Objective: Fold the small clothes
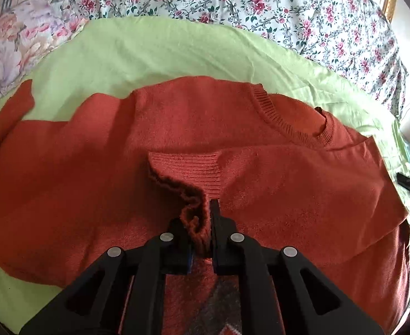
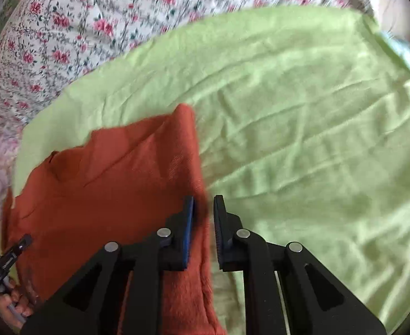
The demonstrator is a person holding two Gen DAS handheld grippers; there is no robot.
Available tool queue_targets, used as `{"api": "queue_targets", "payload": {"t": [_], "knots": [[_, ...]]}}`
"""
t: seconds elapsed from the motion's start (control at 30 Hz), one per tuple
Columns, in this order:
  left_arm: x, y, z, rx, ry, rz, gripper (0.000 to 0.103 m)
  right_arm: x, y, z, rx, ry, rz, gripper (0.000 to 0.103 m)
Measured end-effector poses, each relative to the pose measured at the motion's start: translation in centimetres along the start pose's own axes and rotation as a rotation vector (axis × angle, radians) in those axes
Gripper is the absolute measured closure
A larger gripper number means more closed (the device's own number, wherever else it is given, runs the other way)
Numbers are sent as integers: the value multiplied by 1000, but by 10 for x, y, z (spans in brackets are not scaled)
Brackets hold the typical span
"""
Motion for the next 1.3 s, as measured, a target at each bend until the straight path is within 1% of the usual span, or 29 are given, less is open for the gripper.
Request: {"api": "queue_targets", "payload": {"t": [0.03, 0.07, 0.1, 0.13, 0.17, 0.2, 0.23, 0.3, 0.33, 0.37, 0.4, 0.43, 0.47, 0.53, 0.57, 0.6, 0.67, 0.77, 0.8, 0.87, 0.93, 1.0, 1.07, 1.1, 1.13, 1.17, 1.2, 1.23, 1.3], "knots": [[1, -1, 1, 3, 1, -3, 93, 6, -5, -14, -31, 32, 7, 83], [0, -3, 1, 5, 4, -5, 93, 13, -9, -21, -34, 82, -3, 82], [1, -4, 1, 6, 8, -5, 93, 22, -16, -26, -19, 124, -32, 81], [0, -5, -1, 7, 12, -2, 93, 32, -28, -23, 24, 152, -76, 80], [1, -7, -6, 6, 19, 4, 92, 35, -36, -16, 60, 144, -94, 80], [3, -11, -12, -1, 30, 10, 92, 32, -42, -8, 89, 107, -102, 80], [5, -13, -19, -8, 39, 15, 92, 23, -46, 1, 106, 56, -91, 84], [15, -18, -35, -20, 52, 18, 88, 8, -44, -2, 100, 106, -14, 84], [24, -20, -46, -31, 68, 13, 88, 5, -42, -6, 101, 111, 14, 81], [33, -20, -55, -43, 81, 7, 88, 6, -42, -13, 96, 117, 21, 79], [43, -19, -64, -58, 95, -3, 85, 9, -43, -21, 87, 133, 16, 78], [61, -16, -75, -70, 111, -24, 81, 12, -45, -27, 83, 158, 8, 72], [71, -14, -79, -75, 120, -41, 70, 17, -48, -32, 85, 184, -3, 67], [109, -8, -92, -96, 159, -113, 56, 30, -58, -39, 95, 221, -27, 65], [126, -5, -96, -106, 179, -143, 54, 36, -63, -40, 108, 235, -42, 65], [151, -1, -101, -118, 198, -191, 53, 40, -68, -40, 121, 244, -52, 65], [188, 4, -103, -129, 197, -266, 49, 51, -78, -39, 148, 263, -71, 65], [258, 14, -88, -116, 123, -436, 49, 65, -87, -36, 170, 268, -95, 65], [277, 16, -80, -108, 93, -481, 49, 69, -90, -35, 177, 272, -100, 65], [302, 22, -62, -83, 56, -535, 49, 76, -95, -35, 187, 274, -111, 65], [326, 25, -40, -41, 33, -581, 51, 87, -96, -34, 201, 279, -130, 65], [338, 28, -19, -10, -10, -600, 51, 94, -98, -32, 223, 290, -141, 65], [340, 33, -11, -14, -7, -587, 51, 100, -101, -31, 240, 300, -152, 65], [340, 38, -9, -22, -2, -568, 53, 103, -103, -30, 247, 300, -158, 65], [340, 40, -8, -29, 7, -560, 62, 105, -106, -29, 254, 298, -162, 65], [340, 42, -7, -38, 9, -553, 95, 106, -109, -28, 260, 297, -163, 65], [339, 43, -6, -40, 3, -550, 94, 107, -111, -27, 266, 297, -163, 65], [336, 43, -8, -52, 20, -544, 95, 108, -113, -26, 271, 298, -160, 65], [322, 44, -18, -91, 63, -495, 95, 110, -117, -25, 280, 302, -159, 65]]}}
Point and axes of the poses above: each gripper's, at about its wrist camera, not at the fingertips, and z roughly the way its jaws point, x to its left, y to its top, the point moved 2 cm from there along z, roughly the way its jaws point, and after that the axes turned 8 degrees about z, right-handed, at the moved point
